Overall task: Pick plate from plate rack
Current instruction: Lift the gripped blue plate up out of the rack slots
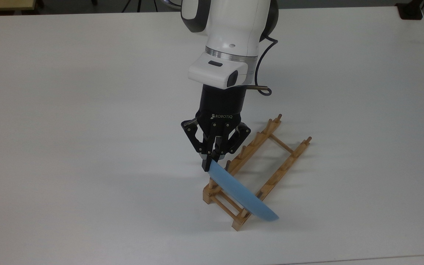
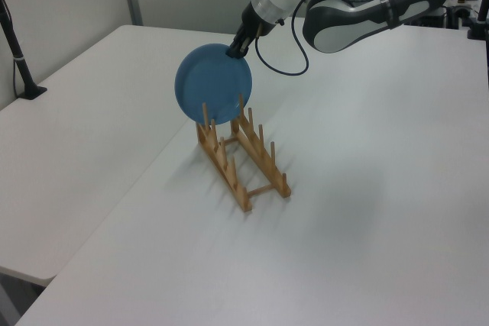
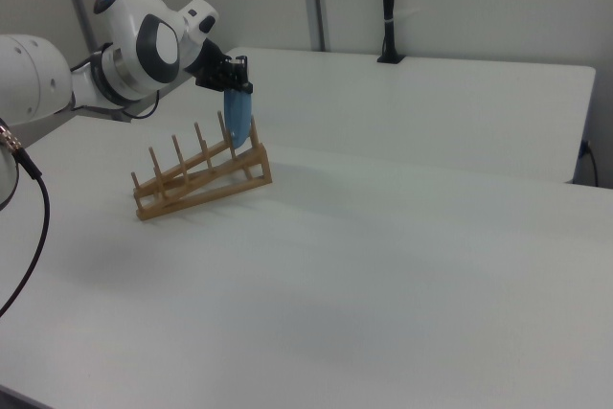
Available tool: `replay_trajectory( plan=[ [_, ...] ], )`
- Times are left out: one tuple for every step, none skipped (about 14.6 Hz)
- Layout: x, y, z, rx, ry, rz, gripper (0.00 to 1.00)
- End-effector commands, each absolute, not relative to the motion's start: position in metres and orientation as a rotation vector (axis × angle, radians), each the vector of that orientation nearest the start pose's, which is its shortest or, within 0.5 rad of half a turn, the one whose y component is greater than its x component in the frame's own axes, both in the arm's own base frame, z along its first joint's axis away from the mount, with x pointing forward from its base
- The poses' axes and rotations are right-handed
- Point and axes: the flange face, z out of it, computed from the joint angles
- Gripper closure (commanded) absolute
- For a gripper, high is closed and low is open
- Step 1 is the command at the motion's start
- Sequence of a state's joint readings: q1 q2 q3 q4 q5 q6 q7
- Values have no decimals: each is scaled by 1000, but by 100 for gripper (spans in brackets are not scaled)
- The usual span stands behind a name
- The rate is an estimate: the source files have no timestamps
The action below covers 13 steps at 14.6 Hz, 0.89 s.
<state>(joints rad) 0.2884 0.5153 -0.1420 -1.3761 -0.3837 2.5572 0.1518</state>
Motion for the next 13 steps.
replay_trajectory(
  plan=[
    [739, 136, 512, -3164, -489, -1235, 91],
    [738, 132, 518, -3164, -480, -1248, 91],
    [737, 131, 523, -3161, -478, -1260, 91],
    [735, 129, 533, -3154, -468, -1282, 92],
    [734, 128, 539, -3147, -464, -1296, 92],
    [732, 125, 548, -3142, -451, -1315, 92],
    [729, 123, 563, -3127, -441, -1350, 92],
    [728, 122, 571, -3121, -434, -1367, 92],
    [725, 120, 581, -3112, -423, -1388, 92],
    [722, 118, 589, -3104, -416, -1404, 93],
    [722, 111, 594, -3105, -395, -1412, 93],
    [721, 106, 599, -3101, -374, -1423, 95],
    [718, 104, 607, -3089, -356, -1436, 96]
  ],
)
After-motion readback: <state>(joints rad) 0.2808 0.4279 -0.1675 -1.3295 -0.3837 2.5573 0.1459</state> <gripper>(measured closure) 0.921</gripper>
